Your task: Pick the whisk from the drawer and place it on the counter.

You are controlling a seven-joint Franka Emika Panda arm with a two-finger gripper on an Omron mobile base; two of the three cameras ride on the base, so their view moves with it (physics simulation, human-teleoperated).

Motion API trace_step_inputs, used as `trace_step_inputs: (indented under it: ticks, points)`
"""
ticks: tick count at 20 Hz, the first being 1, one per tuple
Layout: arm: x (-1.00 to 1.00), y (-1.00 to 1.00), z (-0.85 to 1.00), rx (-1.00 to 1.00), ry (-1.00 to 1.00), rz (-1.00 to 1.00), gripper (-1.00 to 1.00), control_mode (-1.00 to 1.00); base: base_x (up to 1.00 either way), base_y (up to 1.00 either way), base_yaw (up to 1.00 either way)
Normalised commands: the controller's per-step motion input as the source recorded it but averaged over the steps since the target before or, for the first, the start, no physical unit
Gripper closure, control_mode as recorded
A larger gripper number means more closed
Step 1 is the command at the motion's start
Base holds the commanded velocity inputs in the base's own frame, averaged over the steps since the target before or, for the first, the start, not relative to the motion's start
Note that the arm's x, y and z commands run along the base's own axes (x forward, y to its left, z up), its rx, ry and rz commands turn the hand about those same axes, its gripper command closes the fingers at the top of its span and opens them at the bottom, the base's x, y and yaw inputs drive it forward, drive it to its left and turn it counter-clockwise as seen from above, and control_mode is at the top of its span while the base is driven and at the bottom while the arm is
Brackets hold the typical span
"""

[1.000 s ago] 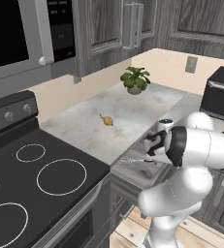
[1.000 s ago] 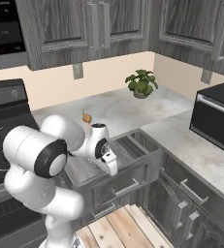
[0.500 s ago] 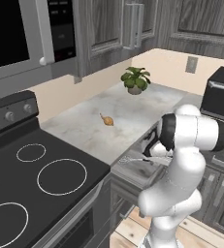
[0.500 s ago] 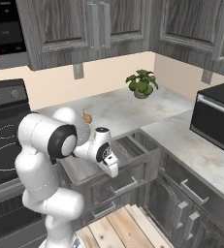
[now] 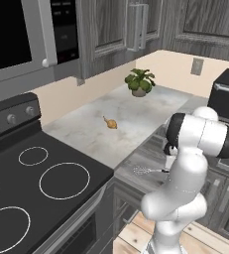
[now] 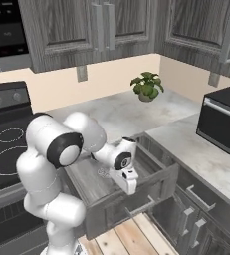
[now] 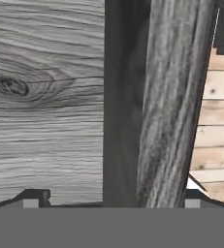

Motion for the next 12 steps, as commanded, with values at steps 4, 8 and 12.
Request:
trace_step_inputs:
  ticks: [4, 8, 12]
  points:
    - [-1.0, -1.0, -0.34, 0.08, -0.21, 0.0, -1.0, -1.0, 0.0, 0.0, 0.0]
    - [-0.94, -0.79, 0.53, 0.2, -0.3, 0.04, -1.0, -1.0, 0.0, 0.0, 0.0]
    - [-0.26, -0.11, 1.0, 0.11, -0.29, 0.15, -1.0, -1.0, 0.0, 0.0, 0.0]
